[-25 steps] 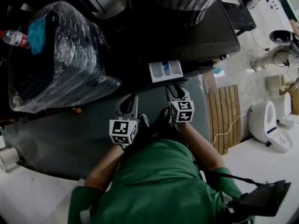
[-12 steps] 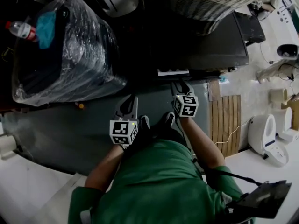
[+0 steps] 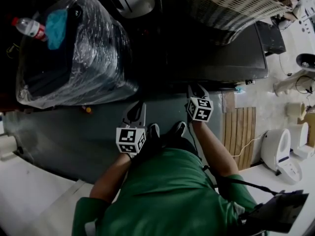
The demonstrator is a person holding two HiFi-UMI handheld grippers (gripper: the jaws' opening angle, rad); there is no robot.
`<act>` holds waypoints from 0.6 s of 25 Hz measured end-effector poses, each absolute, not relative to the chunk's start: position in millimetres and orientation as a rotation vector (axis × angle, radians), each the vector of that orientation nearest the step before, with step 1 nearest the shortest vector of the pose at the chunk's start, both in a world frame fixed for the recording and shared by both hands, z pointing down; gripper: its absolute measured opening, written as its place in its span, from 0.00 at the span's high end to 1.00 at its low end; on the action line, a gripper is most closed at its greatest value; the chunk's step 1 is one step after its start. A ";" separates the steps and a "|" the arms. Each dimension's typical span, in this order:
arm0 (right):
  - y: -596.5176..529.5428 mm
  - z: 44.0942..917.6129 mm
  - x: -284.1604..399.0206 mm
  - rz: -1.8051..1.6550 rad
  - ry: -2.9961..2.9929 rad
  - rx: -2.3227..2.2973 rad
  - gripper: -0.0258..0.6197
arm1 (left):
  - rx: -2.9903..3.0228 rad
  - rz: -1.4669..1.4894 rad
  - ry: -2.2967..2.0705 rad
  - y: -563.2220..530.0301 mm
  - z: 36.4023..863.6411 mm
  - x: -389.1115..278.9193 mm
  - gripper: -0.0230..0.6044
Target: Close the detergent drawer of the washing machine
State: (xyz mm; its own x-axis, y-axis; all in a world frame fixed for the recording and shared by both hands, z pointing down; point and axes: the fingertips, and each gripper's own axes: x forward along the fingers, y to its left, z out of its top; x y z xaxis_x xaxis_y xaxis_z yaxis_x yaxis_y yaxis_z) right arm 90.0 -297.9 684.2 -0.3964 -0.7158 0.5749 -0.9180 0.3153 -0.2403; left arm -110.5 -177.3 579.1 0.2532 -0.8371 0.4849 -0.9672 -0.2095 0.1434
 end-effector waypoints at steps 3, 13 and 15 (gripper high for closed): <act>-300.5 684.0 89.3 0.782 -2.212 1.478 0.77 | 2.118 0.428 -1.638 -178.1 579.6 -110.7 0.93; -302.5 684.0 86.2 0.771 -2.215 1.466 0.72 | 2.123 0.428 -1.644 -172.2 574.8 -117.7 0.93; -297.1 681.8 82.6 0.763 -2.228 1.429 0.69 | 2.131 0.417 -1.649 -171.6 571.9 -118.6 0.93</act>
